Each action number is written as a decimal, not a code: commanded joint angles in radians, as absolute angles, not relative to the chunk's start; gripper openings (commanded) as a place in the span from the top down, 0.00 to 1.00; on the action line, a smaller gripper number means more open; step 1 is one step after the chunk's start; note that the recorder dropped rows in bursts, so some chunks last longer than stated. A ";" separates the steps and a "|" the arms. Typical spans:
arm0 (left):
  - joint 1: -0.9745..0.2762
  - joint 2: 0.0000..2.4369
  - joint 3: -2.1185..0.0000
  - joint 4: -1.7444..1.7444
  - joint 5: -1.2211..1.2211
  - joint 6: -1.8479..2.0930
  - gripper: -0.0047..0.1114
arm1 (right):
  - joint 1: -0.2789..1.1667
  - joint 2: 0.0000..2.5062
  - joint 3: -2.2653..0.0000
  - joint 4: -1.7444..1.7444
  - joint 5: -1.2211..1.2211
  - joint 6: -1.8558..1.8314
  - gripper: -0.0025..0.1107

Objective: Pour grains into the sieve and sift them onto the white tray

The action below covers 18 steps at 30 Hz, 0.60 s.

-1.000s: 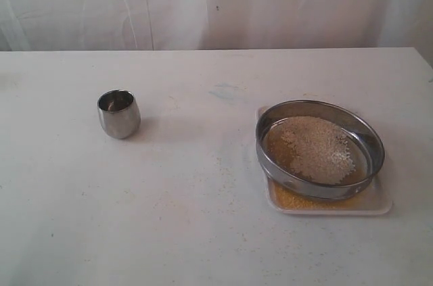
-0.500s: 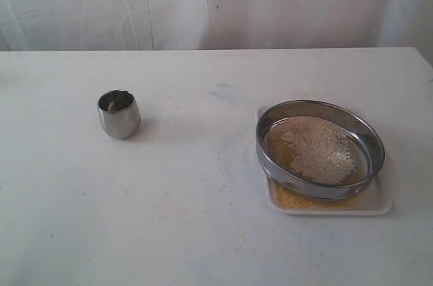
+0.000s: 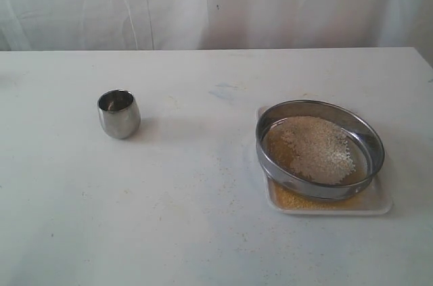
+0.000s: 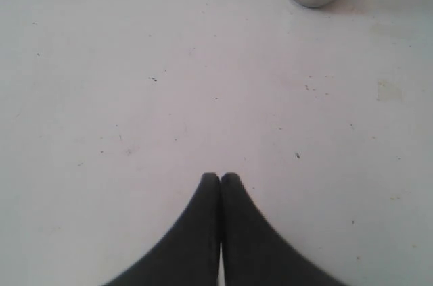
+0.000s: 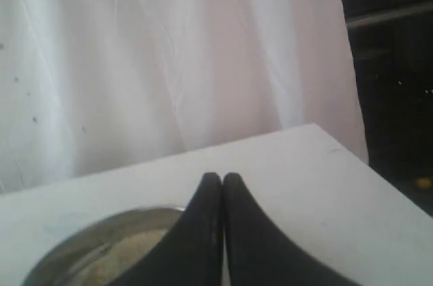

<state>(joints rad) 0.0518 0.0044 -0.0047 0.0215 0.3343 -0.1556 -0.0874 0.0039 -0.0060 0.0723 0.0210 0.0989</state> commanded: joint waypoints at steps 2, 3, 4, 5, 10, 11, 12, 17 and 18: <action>0.046 0.000 0.000 0.015 0.366 -0.157 0.96 | -0.092 0.000 0.000 -0.094 0.236 0.189 0.98; 0.046 0.000 0.000 0.015 0.366 -0.157 0.96 | -0.092 0.000 0.000 -0.094 0.306 0.189 0.98; 0.046 0.000 0.000 0.015 0.366 -0.157 0.96 | -0.092 0.000 0.000 -0.094 0.341 0.189 0.98; 0.046 0.000 0.000 0.015 0.366 -0.157 0.96 | -0.092 0.000 0.000 -0.094 0.345 0.185 0.98; 0.046 0.000 0.000 0.015 0.366 -0.157 0.96 | -0.092 0.000 0.000 -0.094 0.343 0.185 0.98; 0.046 0.000 0.000 0.015 0.366 -0.157 0.96 | -0.092 0.000 0.000 -0.094 0.343 0.185 0.98; 0.046 0.000 0.000 0.015 0.366 -0.157 0.96 | -0.092 0.000 0.000 -0.094 0.343 0.185 0.98; 0.046 0.000 0.000 0.015 0.366 -0.157 0.96 | -0.092 0.000 0.000 -0.094 0.343 0.185 0.98; 0.046 0.000 0.000 0.015 0.366 -0.157 0.96 | -0.092 0.000 0.000 -0.094 0.343 0.185 0.98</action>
<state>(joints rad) 0.0518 0.0044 -0.0047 0.0215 0.3343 -0.1556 -0.0874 0.0039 -0.0017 -0.0837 0.3428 0.1796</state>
